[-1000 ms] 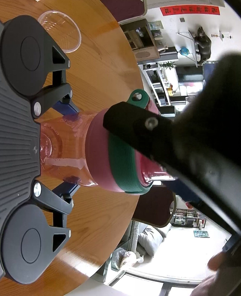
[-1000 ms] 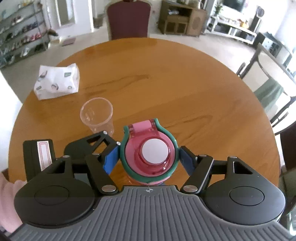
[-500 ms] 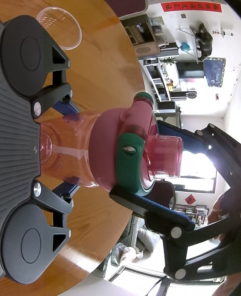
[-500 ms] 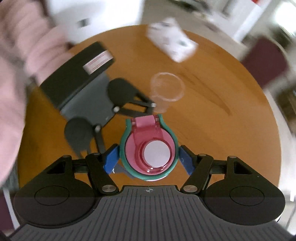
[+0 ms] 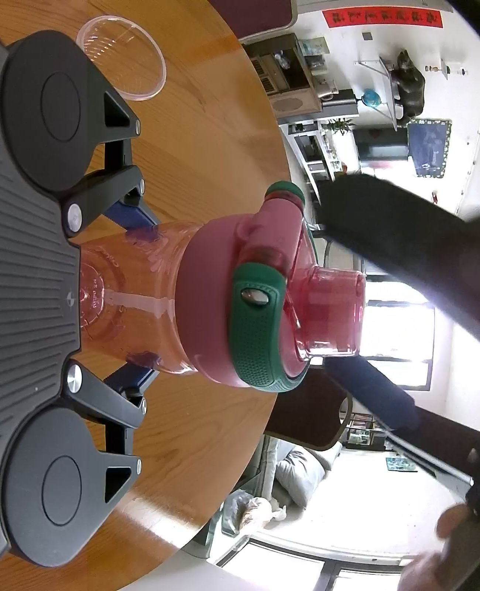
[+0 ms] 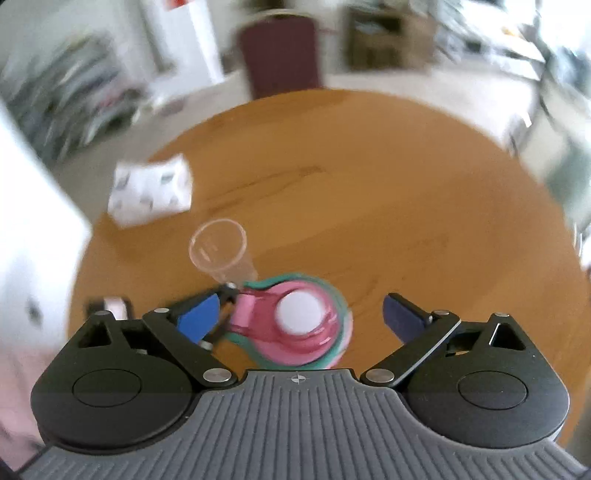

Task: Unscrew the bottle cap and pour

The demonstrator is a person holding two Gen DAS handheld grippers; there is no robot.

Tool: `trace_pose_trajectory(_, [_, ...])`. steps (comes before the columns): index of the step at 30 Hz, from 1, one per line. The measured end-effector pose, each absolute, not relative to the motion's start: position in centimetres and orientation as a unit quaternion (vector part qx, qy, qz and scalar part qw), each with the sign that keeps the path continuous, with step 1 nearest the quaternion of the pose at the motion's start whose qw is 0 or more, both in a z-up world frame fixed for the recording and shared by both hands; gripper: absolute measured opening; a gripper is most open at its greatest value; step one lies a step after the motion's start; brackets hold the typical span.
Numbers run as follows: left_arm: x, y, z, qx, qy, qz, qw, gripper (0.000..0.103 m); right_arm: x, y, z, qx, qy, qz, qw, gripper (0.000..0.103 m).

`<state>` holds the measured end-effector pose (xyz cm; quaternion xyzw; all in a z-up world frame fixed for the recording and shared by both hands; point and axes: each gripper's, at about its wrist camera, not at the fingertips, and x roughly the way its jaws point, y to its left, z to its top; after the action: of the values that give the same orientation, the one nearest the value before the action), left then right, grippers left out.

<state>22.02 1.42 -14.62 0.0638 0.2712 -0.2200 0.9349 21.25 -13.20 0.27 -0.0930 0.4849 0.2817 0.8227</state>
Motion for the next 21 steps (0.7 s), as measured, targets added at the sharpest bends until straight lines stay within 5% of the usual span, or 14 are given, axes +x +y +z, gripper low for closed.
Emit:
trace_pose_trajectory(5, [21.6,1.5,-14.7,0.064,0.269,-0.221,0.935,0.071,20.4,-11.4,-0.9,-0.127,0.490,0.237,0.829,0.078])
trace_pose_trajectory(12, [21.3,1.8,-15.1,0.062,0.269,-0.228,0.934,0.071,20.4,-10.2,-1.1,-0.191,0.483,0.281,0.807,0.076])
trace_pose_trajectory(21, [21.6,2.2,-15.1,0.056,0.272,-0.232,0.932,0.072,21.2,-11.2,-0.1,-0.440,0.361,0.559,0.603,0.076])
